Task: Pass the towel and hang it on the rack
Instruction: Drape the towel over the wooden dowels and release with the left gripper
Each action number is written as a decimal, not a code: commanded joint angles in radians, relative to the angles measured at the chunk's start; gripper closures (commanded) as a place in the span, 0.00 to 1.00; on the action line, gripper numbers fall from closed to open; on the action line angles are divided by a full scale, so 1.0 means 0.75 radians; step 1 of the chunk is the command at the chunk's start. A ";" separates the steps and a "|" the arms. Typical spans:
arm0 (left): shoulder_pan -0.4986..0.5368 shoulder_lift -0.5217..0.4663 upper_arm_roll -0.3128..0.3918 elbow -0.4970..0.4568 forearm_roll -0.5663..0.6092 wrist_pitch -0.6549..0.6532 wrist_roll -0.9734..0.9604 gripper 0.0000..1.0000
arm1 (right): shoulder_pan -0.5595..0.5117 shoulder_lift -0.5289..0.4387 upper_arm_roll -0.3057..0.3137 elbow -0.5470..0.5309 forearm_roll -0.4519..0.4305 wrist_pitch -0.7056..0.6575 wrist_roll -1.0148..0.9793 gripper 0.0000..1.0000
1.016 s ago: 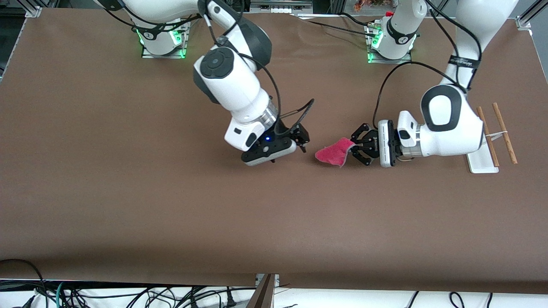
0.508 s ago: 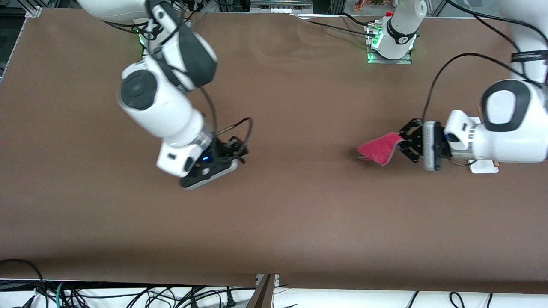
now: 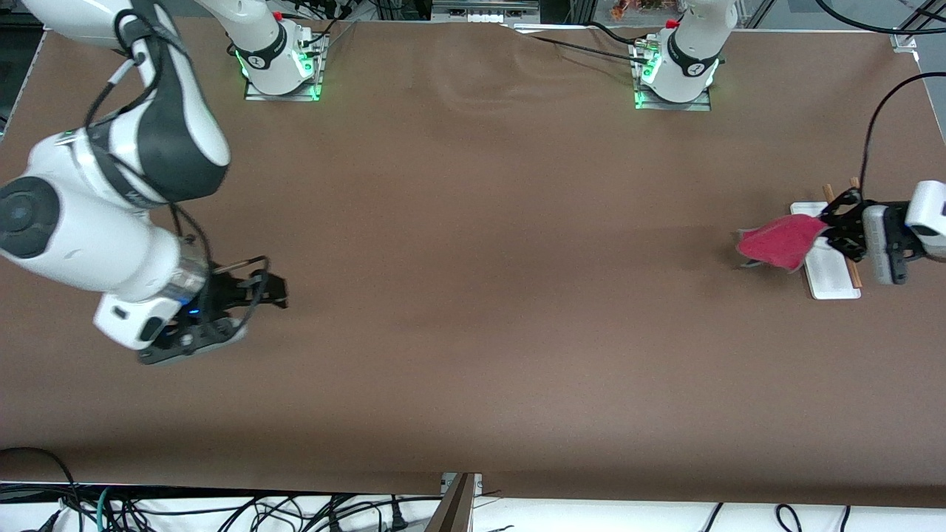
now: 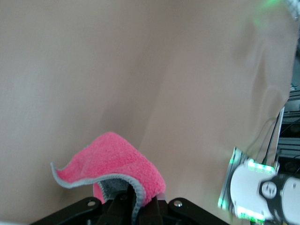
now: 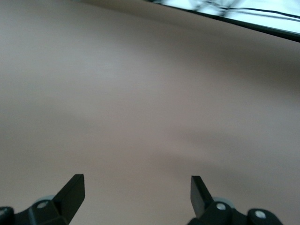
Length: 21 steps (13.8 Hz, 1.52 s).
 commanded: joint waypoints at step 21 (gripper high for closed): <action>0.535 0.347 0.007 0.077 0.369 0.392 0.020 0.75 | -0.070 -0.741 -0.225 -0.624 -0.060 -0.250 -0.110 0.00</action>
